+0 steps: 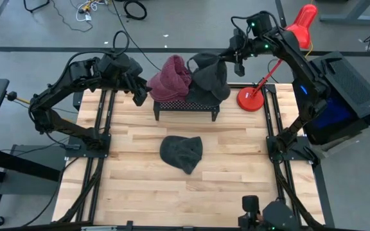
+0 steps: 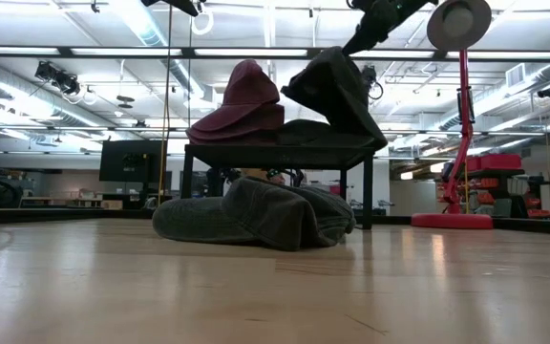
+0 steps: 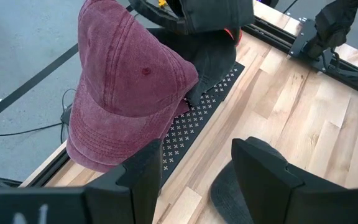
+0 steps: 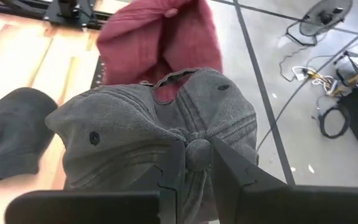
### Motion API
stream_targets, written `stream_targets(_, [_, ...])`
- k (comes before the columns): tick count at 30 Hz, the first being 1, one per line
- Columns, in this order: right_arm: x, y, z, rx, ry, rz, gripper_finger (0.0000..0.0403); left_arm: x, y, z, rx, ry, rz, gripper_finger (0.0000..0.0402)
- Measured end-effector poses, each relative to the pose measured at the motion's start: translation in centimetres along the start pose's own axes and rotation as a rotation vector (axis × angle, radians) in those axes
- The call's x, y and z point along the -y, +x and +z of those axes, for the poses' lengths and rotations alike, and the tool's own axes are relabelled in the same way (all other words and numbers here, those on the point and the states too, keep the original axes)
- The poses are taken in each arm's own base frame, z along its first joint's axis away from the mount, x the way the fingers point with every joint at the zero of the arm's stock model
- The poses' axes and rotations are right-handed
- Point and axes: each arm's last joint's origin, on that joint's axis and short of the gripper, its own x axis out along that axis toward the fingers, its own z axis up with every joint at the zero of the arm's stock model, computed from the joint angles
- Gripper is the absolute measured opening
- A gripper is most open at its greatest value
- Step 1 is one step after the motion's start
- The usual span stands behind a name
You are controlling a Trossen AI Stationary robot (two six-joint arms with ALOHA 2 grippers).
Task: Pick & Place hat
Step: Put the left black cap on top of the black cap on the shelf
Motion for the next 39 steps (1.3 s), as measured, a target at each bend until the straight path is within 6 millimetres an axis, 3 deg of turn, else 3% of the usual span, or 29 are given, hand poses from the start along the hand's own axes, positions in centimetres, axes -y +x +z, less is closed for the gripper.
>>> stream_targets(9, [-1.2, 0.8, 0.9, 0.009, -0.040, 0.044, 0.0056, 0.0, 0.0, 0.0, 0.000, 0.001, 0.000, 0.0199])
stream_targets(20, [-1.4, 1.0, 1.3, 0.025, -0.048, 0.041, 0.0059, 0.0, 0.0, 0.0, 0.000, 0.002, 0.000, 0.0199])
stream_targets(39, [-1.3, 1.0, 1.4, 0.032, 0.002, 0.035, 0.0140, 0.0, 0.0, 0.0, 0.000, 0.004, 0.000, 0.0199])
